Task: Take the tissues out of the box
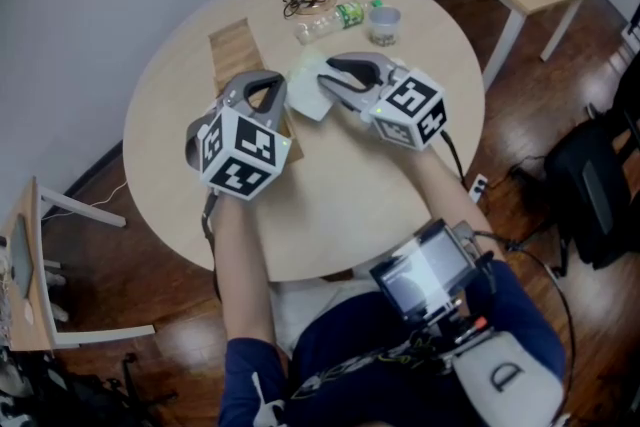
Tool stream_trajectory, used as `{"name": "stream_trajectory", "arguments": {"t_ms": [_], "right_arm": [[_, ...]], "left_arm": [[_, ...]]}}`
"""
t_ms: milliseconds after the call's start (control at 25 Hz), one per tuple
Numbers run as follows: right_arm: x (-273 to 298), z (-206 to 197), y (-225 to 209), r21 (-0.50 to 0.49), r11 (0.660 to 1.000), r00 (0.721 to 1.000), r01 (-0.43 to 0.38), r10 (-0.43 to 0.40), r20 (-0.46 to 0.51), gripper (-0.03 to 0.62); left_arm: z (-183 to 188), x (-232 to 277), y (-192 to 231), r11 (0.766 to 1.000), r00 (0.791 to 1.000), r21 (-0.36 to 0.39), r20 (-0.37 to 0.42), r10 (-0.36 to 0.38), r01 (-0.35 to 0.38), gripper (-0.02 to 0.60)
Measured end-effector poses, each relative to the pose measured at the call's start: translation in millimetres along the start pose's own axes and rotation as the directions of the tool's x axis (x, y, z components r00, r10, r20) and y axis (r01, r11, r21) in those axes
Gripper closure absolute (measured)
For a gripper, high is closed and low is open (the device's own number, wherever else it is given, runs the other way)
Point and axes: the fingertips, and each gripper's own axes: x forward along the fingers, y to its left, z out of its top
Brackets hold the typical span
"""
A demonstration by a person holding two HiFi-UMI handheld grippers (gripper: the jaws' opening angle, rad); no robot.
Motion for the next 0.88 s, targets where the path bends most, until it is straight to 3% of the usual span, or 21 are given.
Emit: {"name": "stream_trajectory", "arguments": {"t_ms": [240,480,560,720,880], "right_arm": [[-4.9,5.2,-5.3,-0.014,1.0,0.999,0.022,-0.021,0.05,0.477],[-7.9,13.9,-8.0,0.011,0.999,0.997,0.048,-0.049,0.054,0.477],[-9.0,13.2,-9.0,0.003,0.999,0.996,0.051,-0.051,0.07,0.48],[-11.4,13.5,-14.9,-0.021,0.996,0.993,0.09,-0.088,0.083,0.541],[-12.9,16.0,-14.0,0.017,0.997,0.993,0.071,-0.072,0.098,0.56]], "left_arm": [[-13.9,-14.8,4.7,0.994,0.996,-0.076,0.033,0.081,-0.078,0.577],[-16.9,-41.7,29.3,0.966,0.971,-0.176,0.113,0.212,-0.19,0.577],[-25.6,-48.7,37.6,0.945,0.958,-0.223,0.105,0.267,-0.239,0.577],[-62.6,-54.6,51.8,0.891,0.93,-0.291,0.009,0.367,-0.349,0.577],[-85.8,-59.3,51.5,0.858,0.925,-0.373,0.0,0.38,-0.353,0.577]]}}
